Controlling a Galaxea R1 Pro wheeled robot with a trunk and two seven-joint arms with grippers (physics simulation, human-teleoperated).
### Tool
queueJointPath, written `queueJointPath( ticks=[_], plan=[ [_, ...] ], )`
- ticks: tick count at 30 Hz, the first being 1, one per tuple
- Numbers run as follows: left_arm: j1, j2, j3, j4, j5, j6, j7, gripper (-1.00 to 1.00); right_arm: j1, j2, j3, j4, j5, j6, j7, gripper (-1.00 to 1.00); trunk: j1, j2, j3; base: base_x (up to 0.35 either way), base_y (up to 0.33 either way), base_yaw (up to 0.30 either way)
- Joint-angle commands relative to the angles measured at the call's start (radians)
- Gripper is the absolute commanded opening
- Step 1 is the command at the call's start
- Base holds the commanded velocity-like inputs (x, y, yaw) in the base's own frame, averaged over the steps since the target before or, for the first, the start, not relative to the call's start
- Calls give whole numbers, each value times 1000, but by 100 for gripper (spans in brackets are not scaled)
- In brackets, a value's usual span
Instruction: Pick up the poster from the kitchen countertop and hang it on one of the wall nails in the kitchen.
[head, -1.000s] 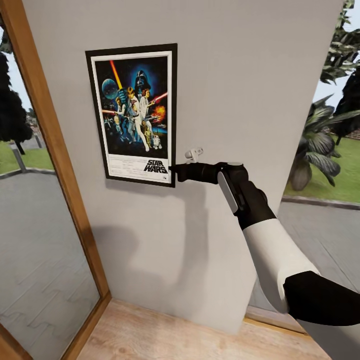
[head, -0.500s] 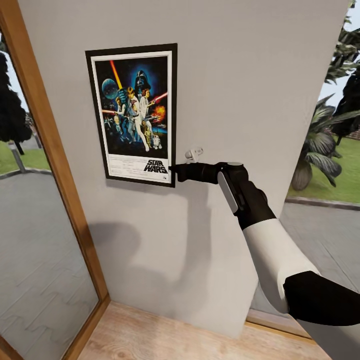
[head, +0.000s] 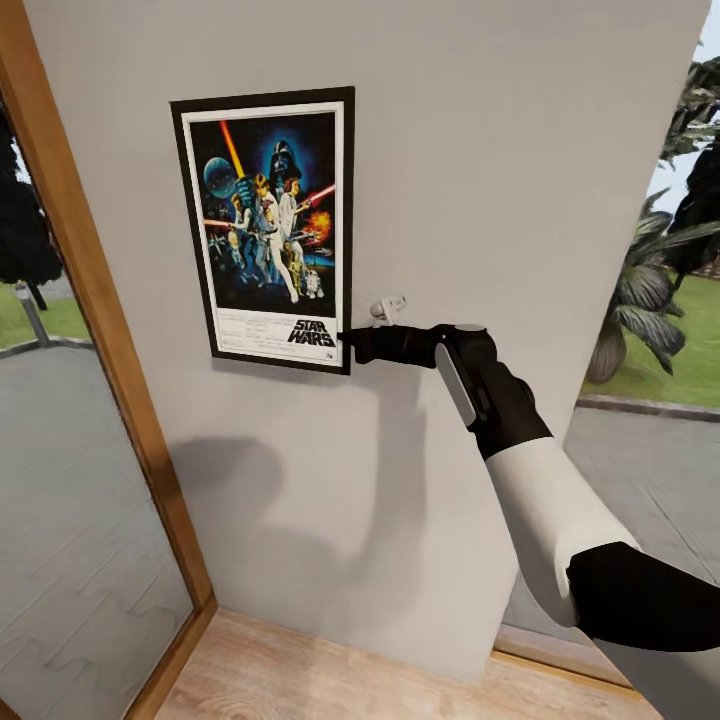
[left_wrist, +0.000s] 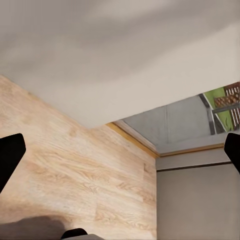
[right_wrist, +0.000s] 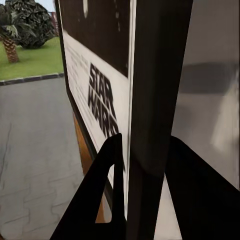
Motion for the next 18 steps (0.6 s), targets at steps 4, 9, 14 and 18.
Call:
queueJointPath(
  ticks=[4, 9, 14, 18],
  plan=[
    [-1, 1, -9, 1, 8, -10, -1, 100, -1, 0, 0, 0, -13, 10, -1, -100, 1, -2, -2, 41, -57, 0],
    [-1, 1, -9, 1, 9, -10, -1, 100, -1, 0, 0, 0, -13, 10, -1, -100, 1, -2, -2, 10, -14, 0],
    [-1, 1, -9, 1, 9, -10, -1, 100, -1, 0, -1, 0, -13, 10, -1, -100, 1, -2, -2, 5, -4, 0],
    [-1, 2, -9, 1, 9, -10, -1, 100, -1, 0, -1, 0, -13, 10, -1, -100, 1, -2, -2, 94, -77, 0]
  ],
)
